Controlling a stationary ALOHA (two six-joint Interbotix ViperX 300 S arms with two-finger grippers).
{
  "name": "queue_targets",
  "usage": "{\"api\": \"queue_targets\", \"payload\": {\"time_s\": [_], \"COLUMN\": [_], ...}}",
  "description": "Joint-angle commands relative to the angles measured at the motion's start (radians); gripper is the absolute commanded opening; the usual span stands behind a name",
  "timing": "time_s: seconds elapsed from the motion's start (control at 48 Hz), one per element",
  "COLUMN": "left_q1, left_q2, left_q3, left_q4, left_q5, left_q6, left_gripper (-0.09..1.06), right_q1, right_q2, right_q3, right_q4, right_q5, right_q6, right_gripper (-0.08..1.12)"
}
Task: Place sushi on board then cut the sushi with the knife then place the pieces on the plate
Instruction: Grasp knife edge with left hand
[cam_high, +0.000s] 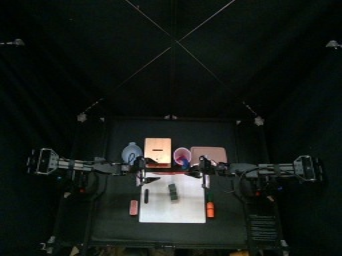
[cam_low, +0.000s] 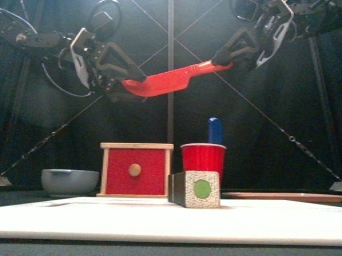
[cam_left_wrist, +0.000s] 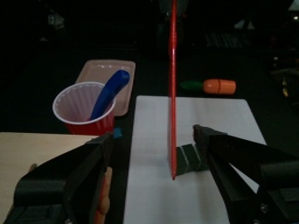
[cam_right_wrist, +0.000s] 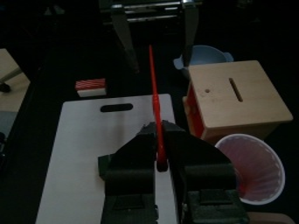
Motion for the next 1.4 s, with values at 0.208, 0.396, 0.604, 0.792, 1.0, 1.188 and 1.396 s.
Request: {"api": "queue_targets", "payload": {"time_s": [0.208,0.396,0.604,0.792,1.0,1.188,1.396], "left_q1": [-0.006,-0.005,-0.020,-0.041,-0.043,-0.048,-0.058], "left_q2": [0.006,-0.014,-0.017,-0.017,-0.025,-0.041,-0.049], "left_q3": [-0.058,-0.051,-0.046,-0.038,-0.038,-0.029,-0.011], "left_q4": [-0.038,-0.058,-0.057,-0.052,-0.051,-0.051,-0.052], "left_q5": [0.095,0.094,0.091,0.091,0.077,0.063,0.058], "left_q6": [-0.002,-0.002,0.000,0.000,0.000,0.000,0.000], "left_gripper": [1.01,0.91,0.76,0.69,0.63,0.49,0.39], "right_q1": [0.008,0.008,0.008,0.008,0.005,0.002,-0.005], "right_q2": [-0.008,-0.008,-0.008,-0.008,-0.008,-0.008,-0.002], "right_q3": [-0.014,-0.008,0.002,0.005,0.009,0.017,0.015], "right_q4": [0.005,0.006,0.006,0.006,0.006,0.009,0.020], "right_q5": [-0.011,-0.011,-0.011,-0.011,-0.011,-0.011,-0.011], "right_q6": [0.003,0.003,0.003,0.003,0.005,0.005,0.003], "right_gripper": [0.35,0.35,0.35,0.35,0.35,0.35,0.35]}}
